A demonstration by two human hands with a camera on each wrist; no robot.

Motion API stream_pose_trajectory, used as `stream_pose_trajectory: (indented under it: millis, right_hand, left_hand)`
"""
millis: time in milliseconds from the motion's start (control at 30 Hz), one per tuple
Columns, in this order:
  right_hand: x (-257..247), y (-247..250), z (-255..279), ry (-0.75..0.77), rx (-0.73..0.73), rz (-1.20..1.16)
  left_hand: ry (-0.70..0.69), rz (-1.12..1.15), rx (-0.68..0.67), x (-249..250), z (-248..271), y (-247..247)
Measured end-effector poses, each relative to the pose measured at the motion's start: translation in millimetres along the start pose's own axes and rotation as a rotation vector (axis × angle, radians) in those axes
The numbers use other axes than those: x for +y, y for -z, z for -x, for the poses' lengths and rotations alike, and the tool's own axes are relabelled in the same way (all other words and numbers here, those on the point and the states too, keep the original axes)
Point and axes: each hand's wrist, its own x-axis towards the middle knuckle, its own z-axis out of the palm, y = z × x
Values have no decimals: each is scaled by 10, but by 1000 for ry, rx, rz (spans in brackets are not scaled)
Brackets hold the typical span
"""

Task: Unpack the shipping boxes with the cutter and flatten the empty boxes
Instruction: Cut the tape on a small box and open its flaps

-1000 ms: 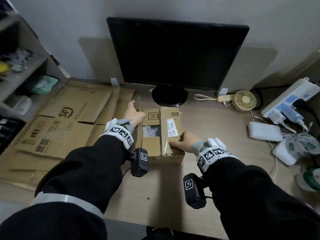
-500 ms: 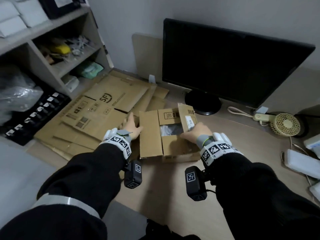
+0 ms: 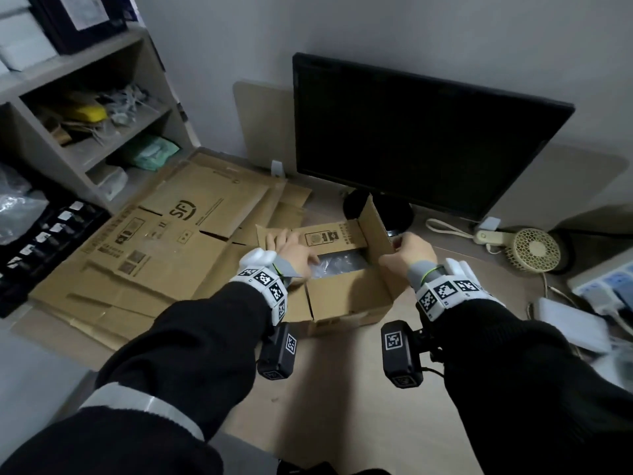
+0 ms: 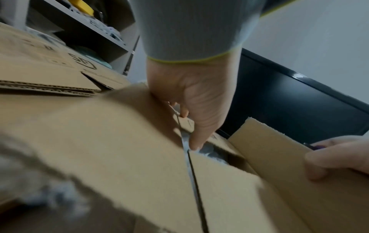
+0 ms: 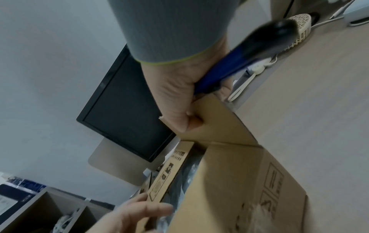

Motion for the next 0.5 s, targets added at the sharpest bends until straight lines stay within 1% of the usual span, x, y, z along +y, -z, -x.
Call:
stream_pose_trajectory:
  millis: [167, 300, 400, 500]
  right_hand:
    - [235, 257, -135, -66, 54, 104]
    - [377, 298, -274, -145, 51, 104]
    - [344, 180, -356, -156, -4, 68]
    - [302, 49, -439, -206, -74, -47]
  left_hand:
    - [-6, -85, -110, 117, -128, -40]
    - [-72, -57, -180, 165, -286, 37]
    - [-119, 9, -208, 120, -350, 136]
    - [-123, 77, -260, 81, -390, 182]
